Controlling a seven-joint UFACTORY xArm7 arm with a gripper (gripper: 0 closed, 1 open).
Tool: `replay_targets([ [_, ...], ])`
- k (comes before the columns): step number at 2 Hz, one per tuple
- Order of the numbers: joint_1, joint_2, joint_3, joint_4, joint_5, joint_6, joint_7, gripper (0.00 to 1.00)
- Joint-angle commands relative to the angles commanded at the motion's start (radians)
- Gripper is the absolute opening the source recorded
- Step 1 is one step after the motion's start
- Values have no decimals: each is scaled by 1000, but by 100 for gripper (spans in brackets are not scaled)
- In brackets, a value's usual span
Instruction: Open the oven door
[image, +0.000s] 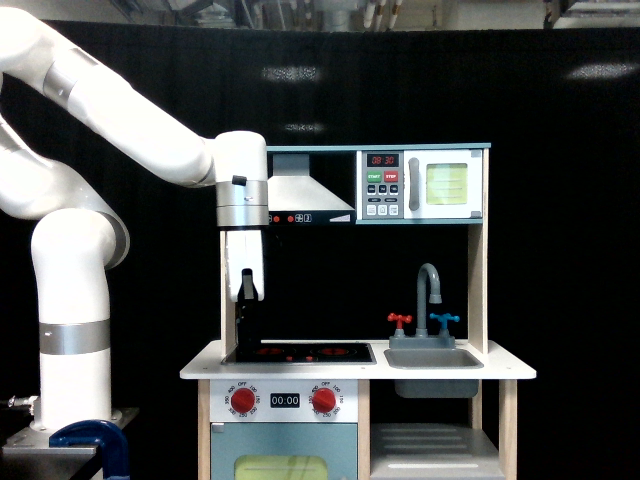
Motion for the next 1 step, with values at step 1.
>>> replay_targets([
  [1,271,264,-216,300,206,-64,-549,100],
])
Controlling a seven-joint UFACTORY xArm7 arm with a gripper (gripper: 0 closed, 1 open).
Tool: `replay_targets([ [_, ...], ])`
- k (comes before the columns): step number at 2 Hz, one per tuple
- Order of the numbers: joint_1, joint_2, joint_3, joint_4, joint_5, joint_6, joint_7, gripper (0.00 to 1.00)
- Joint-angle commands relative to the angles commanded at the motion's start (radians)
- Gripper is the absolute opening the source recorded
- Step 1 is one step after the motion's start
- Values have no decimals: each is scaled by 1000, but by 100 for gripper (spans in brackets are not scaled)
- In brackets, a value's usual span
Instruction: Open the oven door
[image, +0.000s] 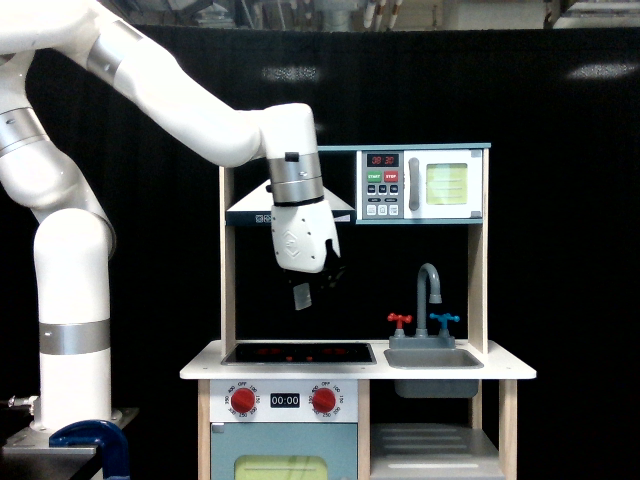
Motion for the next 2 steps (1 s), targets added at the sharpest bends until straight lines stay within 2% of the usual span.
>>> replay_targets([
  [1,111,321,-141,369,327,169,-586,100],
  [2,-171,863,-97,1041,657,882,-1172,100],
])
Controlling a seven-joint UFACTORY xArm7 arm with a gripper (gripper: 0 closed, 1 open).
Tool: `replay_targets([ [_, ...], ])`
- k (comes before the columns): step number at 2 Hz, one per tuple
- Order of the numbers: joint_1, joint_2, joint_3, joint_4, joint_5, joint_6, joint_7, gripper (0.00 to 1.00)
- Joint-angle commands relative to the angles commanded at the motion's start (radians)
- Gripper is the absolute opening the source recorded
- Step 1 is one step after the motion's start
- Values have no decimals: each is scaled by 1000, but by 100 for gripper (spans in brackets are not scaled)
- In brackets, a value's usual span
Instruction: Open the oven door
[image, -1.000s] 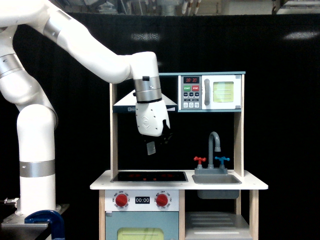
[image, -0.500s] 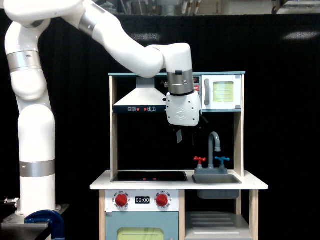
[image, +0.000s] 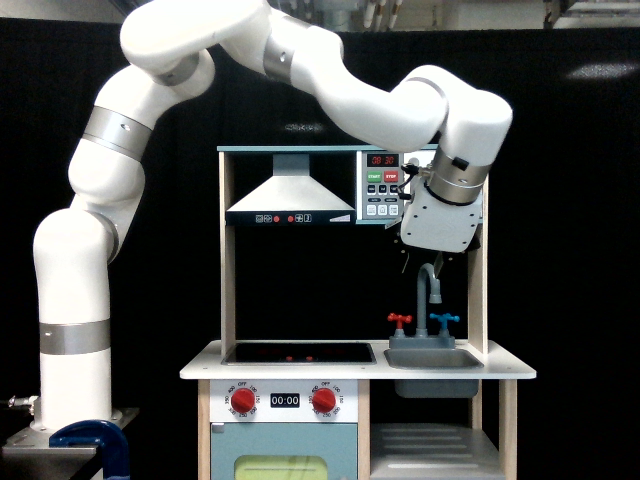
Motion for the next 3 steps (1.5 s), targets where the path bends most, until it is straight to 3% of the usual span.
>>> replay_targets([
  [2,-84,-62,194,-93,192,-36,51,100],
  [3,-101,-81,234,-109,225,-54,70,100],
])
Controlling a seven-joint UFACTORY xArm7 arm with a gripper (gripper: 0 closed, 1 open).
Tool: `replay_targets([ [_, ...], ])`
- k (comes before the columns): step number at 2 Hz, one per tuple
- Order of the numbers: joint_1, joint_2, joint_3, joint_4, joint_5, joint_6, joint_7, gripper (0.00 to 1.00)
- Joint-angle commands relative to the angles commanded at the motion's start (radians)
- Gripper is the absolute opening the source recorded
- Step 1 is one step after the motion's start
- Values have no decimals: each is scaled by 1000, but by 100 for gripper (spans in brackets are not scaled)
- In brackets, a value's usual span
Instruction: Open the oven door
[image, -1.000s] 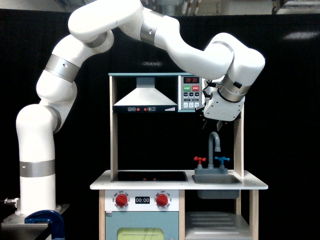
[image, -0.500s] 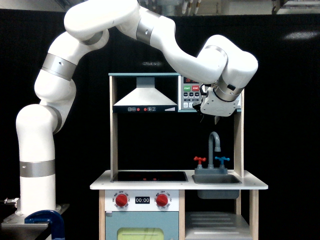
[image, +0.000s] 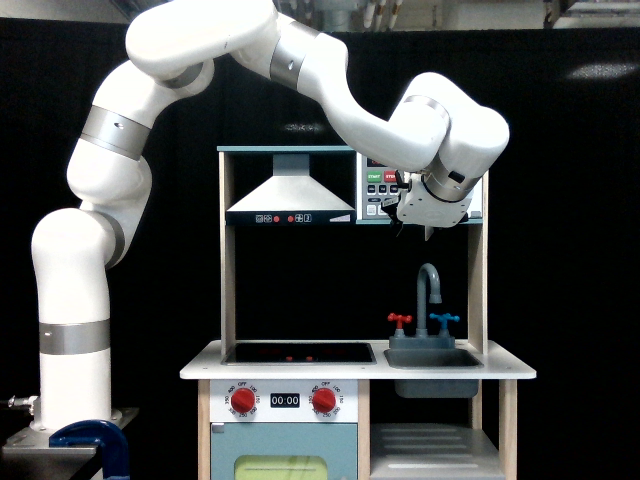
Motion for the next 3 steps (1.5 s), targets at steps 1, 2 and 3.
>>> replay_targets([
  [1,-4,-19,56,67,5,-2,101,100],
  [2,19,-29,133,119,14,-59,203,100],
  [3,25,0,173,166,12,-90,241,0],
])
